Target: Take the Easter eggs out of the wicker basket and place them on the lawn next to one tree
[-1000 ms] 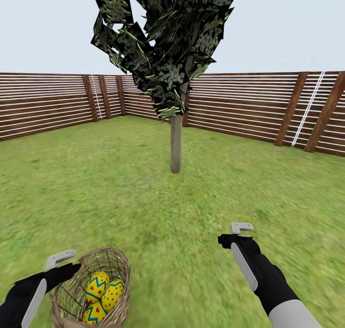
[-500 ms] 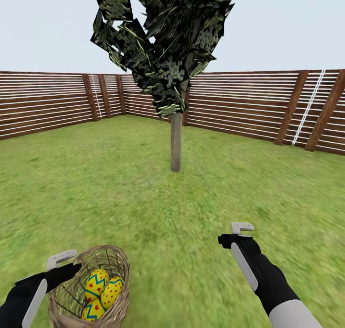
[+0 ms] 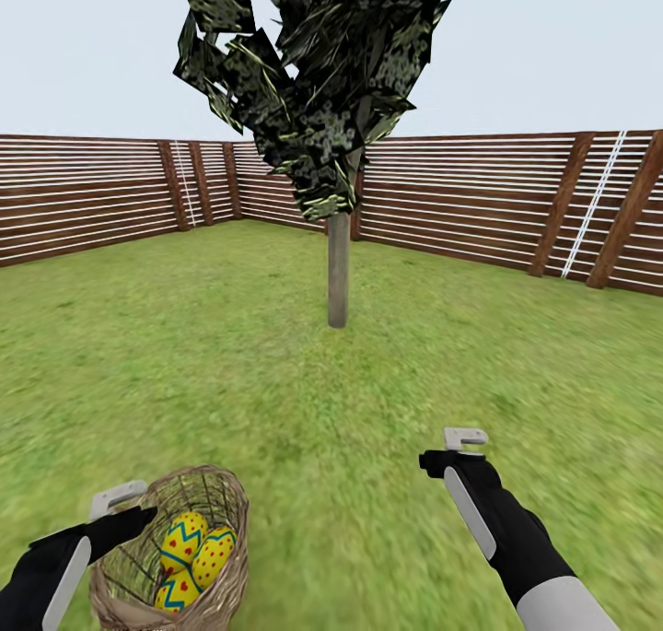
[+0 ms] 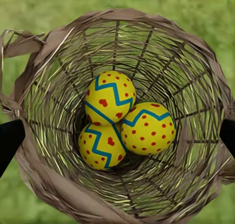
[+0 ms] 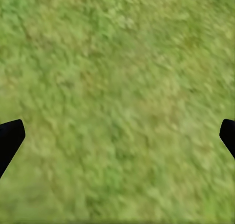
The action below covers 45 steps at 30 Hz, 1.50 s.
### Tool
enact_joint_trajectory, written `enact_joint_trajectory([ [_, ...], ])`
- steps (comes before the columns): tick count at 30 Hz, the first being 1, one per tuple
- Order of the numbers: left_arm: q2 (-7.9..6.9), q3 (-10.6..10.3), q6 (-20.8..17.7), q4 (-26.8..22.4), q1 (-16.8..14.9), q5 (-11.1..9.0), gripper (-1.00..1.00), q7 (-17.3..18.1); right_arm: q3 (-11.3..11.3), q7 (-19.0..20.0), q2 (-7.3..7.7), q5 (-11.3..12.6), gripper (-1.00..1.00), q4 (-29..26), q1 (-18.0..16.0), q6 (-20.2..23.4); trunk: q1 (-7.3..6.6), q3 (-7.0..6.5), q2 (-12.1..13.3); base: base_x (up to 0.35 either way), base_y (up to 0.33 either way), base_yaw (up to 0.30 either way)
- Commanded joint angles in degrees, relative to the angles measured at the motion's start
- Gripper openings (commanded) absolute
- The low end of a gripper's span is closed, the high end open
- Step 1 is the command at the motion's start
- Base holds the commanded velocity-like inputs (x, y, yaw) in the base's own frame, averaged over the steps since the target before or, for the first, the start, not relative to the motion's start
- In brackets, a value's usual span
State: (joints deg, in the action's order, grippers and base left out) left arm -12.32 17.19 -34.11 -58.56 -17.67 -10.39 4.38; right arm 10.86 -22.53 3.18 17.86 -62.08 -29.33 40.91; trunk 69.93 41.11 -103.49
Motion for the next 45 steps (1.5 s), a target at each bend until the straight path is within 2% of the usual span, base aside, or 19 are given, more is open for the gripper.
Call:
enact_joint_trajectory([
  [1, 0.06, 0.1, -0.3, -0.1, -0.1, -0.2, 1.0, 0.2, 0.2, -0.6, 0.07, 0.6, 1.0, -0.1, 0.0, 0.1, 0.22, 0.24, -0.4, 0.0, 0.0, 0.0],
  [42, 0.1, 0.1, -0.4, 0.0, -0.1, -0.2, 1.0, 0.2, 0.2, -0.6, 0.07, 0.5, 1.0, -0.1, 0.0, 0.1, 9.23, 7.6, -16.9, 0.0, 0.0, 0.0],
  [45, 0.1, 0.2, -0.3, 0.0, -0.1, -0.2, 1.0, 0.2, 0.2, -0.6, 0.07, 0.5, 1.0, -0.1, 0.0, 0.1, 9.23, 7.6, -16.9, 0.0, 0.0, 0.0],
])
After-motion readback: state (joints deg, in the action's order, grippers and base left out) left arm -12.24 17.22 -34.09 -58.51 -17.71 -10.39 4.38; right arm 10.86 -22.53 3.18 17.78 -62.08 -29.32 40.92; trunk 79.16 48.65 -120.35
